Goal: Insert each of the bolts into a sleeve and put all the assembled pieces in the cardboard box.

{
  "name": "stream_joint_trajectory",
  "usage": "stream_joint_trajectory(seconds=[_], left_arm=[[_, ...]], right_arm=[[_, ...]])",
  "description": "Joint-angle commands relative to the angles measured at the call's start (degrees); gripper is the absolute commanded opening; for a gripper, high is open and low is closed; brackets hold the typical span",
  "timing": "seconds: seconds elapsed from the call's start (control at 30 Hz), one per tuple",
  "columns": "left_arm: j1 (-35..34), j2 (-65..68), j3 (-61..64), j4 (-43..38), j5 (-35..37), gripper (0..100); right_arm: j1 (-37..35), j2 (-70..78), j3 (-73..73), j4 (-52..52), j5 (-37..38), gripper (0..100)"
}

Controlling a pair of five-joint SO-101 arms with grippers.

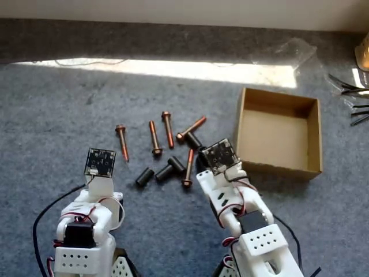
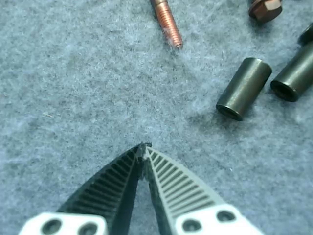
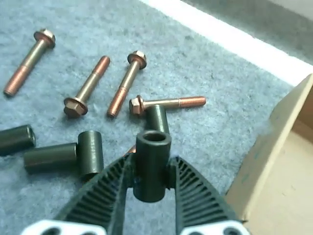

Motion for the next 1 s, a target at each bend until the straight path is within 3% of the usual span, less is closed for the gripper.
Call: stream_joint_trajectory(seconds=[0.0, 0.13, 0.57, 0.8, 0.97], left_arm=[[0.4, -0.13, 1.27, 0.35, 0.35, 1], [0.4, -0.13, 1.27, 0.26, 0.35, 1], [0.4, -0.13, 1.27, 0.18, 0.44, 1], [0.4, -0.13, 1.27, 0.18, 0.26, 1], [0.4, -0.13, 1.27, 0.18, 0.26, 1]], right_arm=[[-0.57, -1.01, 0.92, -10.33, 0.35, 0.5], [-0.75, -1.01, 2.33, -15.78, 0.35, 0.5], [-2.59, -1.1, -5.32, -15.16, 0.35, 0.5], [-2.59, -14.02, -15.25, 4.26, 0.35, 0.5], [-2.33, -28.18, -17.8, 12.44, 0.7, 0.5]])
